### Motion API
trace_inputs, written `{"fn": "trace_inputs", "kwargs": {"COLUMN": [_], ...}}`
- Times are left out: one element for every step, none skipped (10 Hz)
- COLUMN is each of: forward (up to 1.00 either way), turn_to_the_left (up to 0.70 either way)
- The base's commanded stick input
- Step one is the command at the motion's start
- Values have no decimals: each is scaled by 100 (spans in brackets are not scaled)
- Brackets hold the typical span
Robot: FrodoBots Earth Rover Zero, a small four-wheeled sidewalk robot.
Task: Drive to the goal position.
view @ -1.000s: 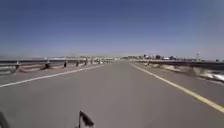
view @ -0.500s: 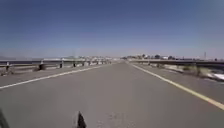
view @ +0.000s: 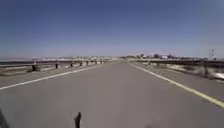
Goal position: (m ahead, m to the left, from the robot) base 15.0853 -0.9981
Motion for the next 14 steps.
{"fn": "trace_inputs", "kwargs": {"forward": [100,100,100,100,100,100,100,100,100,100,100,100,100,100], "turn_to_the_left": [0,0,0,0,0,0,0,0,0,0,0,0,0,0]}}
